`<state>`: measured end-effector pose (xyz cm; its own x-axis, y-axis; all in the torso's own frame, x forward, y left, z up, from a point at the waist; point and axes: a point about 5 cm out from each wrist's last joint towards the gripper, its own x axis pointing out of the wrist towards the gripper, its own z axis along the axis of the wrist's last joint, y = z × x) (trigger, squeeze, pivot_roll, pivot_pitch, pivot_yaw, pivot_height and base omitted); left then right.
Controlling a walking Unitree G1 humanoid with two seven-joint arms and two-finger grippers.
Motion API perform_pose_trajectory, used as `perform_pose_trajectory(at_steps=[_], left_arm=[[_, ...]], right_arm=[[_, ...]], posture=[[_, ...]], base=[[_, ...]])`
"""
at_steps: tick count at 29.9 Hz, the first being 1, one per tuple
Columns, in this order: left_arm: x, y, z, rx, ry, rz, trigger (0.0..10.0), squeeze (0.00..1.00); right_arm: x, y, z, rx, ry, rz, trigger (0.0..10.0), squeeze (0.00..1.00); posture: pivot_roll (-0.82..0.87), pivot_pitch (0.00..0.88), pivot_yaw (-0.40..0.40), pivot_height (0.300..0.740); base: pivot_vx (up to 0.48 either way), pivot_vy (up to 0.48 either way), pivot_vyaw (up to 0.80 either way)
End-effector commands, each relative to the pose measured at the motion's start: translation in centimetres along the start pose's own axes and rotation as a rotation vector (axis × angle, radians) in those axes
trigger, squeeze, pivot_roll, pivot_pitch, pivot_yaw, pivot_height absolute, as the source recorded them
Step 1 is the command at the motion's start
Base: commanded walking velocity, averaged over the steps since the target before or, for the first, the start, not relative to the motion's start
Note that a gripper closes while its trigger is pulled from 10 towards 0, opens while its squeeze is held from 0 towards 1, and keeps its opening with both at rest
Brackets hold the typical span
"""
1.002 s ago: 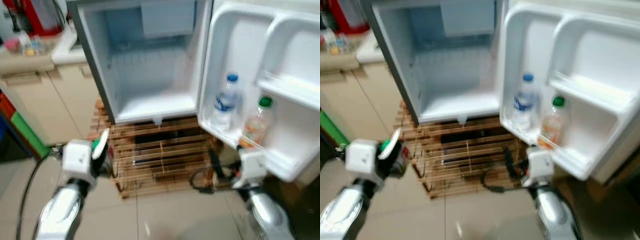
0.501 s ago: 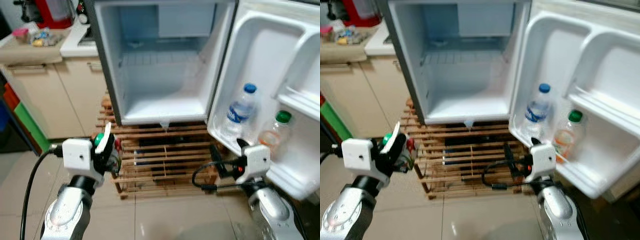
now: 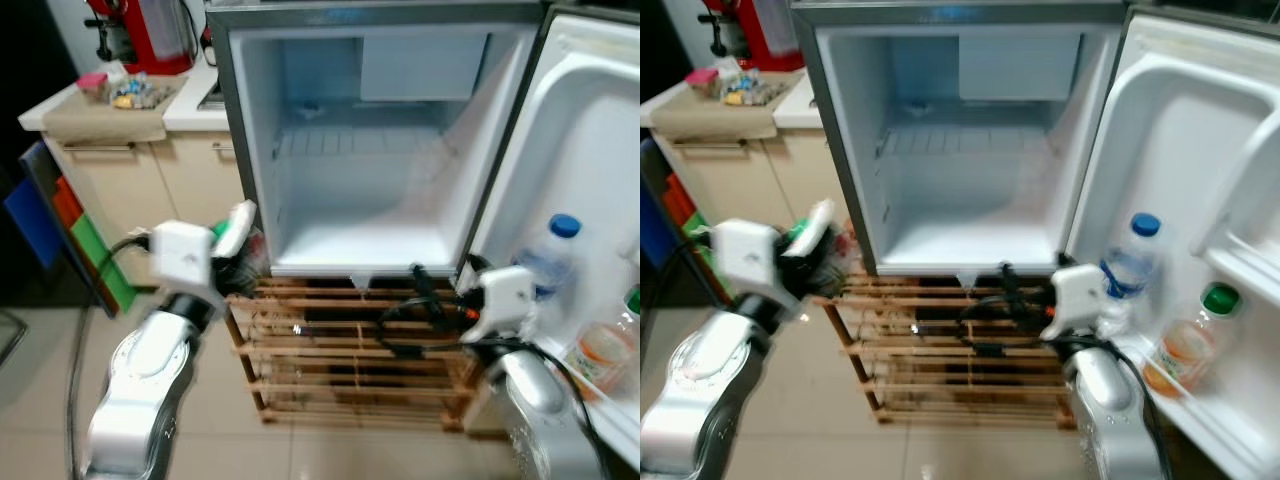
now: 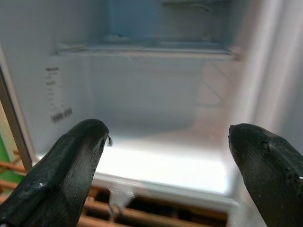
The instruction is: Restocking fridge
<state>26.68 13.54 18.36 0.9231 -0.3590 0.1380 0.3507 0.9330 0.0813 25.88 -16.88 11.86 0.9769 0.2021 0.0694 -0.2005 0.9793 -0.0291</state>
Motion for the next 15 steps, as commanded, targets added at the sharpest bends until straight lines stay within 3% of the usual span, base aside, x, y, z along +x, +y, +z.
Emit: perform_pose_trajectory(at_steps=[1, 9, 15], left_arm=[[0.4, -0.1, -0.3, 0.003, 0.03, -0.038, 10.0, 0.0], [2.3, -0.9, 0.0, -0.009, 0.017, -0.101, 10.0, 0.0], [5.1, -1.7, 0.9, -0.039, 0.001, -0.161, 10.0, 0.0]], right_arm=[[0.7, 1.1, 0.5, 0.009, -0.029, 0.035, 10.0, 0.0], [0.9, 2.0, 0.7, 0.014, -0.04, 0.051, 10.0, 0.0], [1.0, 2.5, 0.7, 0.019, -0.041, 0.07, 10.0, 0.0]], posture=[[-0.1, 0.0, 0.058, 0.74], [-0.1, 0.0, 0.065, 0.74], [-0.11, 0.0, 0.071, 0.74]], base=[[0.48, 0.0, 0.0], [0.48, 0.0, 0.0], [0.0, 0.0, 0.0]])
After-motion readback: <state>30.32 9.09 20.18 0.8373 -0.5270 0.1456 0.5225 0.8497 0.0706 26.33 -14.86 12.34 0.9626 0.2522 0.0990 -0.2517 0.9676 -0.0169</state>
